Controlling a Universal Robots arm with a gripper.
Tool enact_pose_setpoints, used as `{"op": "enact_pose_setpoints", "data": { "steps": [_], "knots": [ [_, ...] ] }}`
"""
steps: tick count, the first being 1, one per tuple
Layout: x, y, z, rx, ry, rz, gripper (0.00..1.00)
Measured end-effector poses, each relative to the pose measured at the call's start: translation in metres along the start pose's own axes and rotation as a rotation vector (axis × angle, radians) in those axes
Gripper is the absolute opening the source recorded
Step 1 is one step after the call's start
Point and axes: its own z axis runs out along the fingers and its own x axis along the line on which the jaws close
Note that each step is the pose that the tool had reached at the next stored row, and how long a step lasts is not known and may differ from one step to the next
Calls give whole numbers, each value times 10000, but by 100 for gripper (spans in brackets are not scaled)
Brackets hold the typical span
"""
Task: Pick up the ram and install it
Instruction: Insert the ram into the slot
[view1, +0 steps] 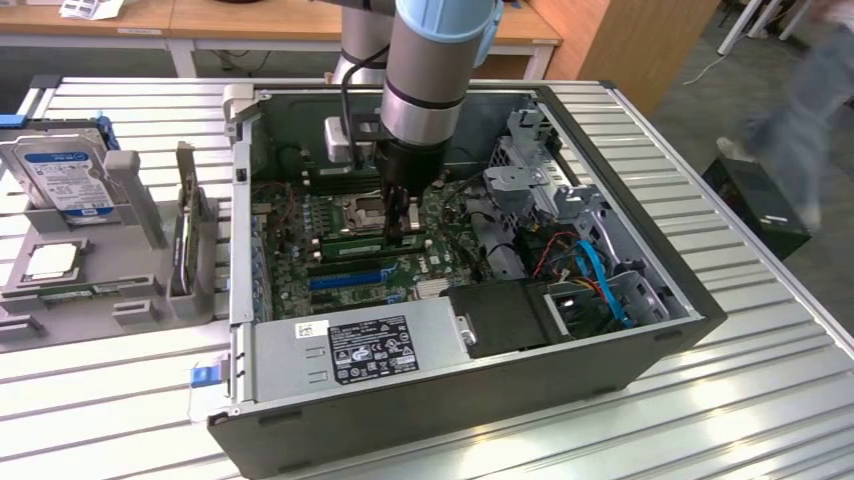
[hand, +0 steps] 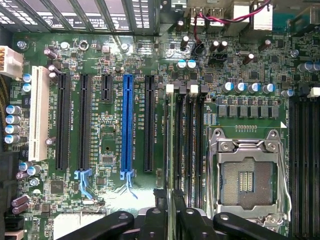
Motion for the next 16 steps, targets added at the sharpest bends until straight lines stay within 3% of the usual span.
{"op": "enact_pose_setpoints", "data": {
  "steps": [16],
  "knots": [
    [-6, 9, -210, 1, -2, 0, 19]
  ]
}}
